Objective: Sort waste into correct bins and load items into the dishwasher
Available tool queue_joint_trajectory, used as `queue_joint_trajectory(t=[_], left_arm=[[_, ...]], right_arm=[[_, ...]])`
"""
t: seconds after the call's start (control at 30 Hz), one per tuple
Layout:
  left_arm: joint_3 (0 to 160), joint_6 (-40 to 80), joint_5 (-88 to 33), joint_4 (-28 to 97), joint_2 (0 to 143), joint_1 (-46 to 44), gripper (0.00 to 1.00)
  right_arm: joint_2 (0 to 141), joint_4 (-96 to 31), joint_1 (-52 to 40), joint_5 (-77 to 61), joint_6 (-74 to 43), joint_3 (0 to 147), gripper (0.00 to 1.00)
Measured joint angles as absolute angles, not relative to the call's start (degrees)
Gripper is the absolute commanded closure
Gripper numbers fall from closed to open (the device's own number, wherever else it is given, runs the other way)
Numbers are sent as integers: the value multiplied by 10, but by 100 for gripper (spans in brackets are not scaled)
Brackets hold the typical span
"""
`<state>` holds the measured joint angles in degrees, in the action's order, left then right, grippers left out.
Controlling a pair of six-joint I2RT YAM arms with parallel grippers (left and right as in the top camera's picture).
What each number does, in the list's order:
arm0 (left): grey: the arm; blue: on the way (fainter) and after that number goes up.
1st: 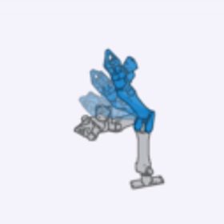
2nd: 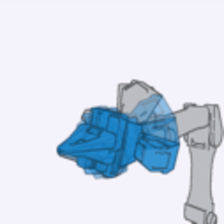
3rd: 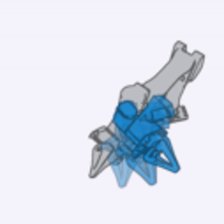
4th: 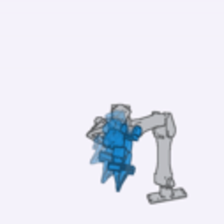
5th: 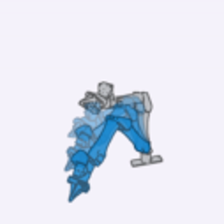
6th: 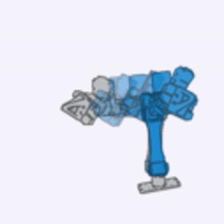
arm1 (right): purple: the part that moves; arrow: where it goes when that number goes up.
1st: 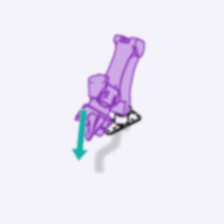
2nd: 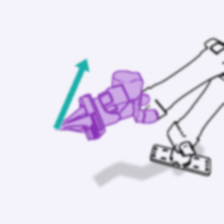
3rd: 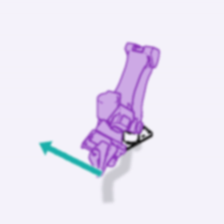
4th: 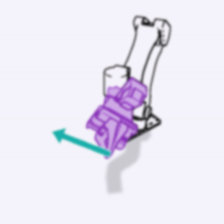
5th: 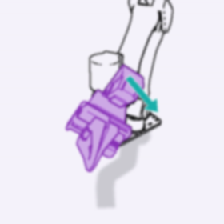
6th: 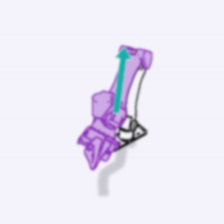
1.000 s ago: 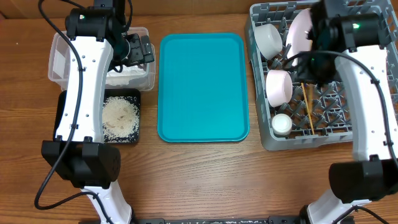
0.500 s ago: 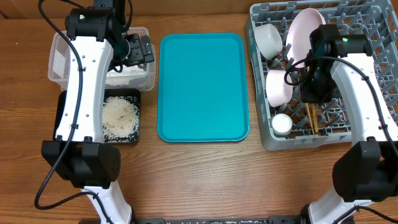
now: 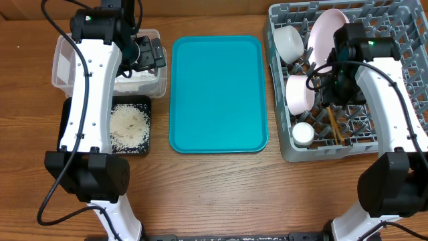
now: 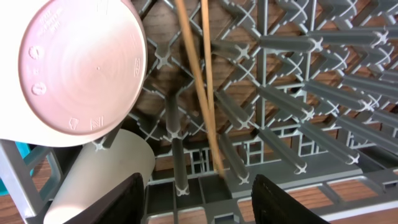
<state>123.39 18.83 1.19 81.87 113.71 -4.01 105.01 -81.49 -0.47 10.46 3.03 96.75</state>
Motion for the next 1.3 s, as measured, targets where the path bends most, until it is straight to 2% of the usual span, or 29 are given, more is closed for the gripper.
queue_joint_trajectory(t=[0.07,0.13,0.17,0.37,0.77,1.1,1.3], left_arm=[[1234,188,12,818,1137,-40,0],[1234,188,12,819,1137,-40,0],[1234,189,12,819,1137,-40,0],[1234,189,12,819,1137,-40,0],[1234,188,12,819,1137,-40,0],[1234,188,12,819,1137,-40,0],[1234,189,12,819,1137,-40,0]], right_arm=[[1050,-817,-5,100,30,968,41],[1050,-821,-6,82,27,974,20],[1050,-825,-8,69,25,983,0],[1044,-829,-40,-32,29,1058,0],[952,-811,-142,-198,30,1102,0],[925,-928,-139,-236,27,1109,0],[920,-927,-78,-237,27,1109,0]])
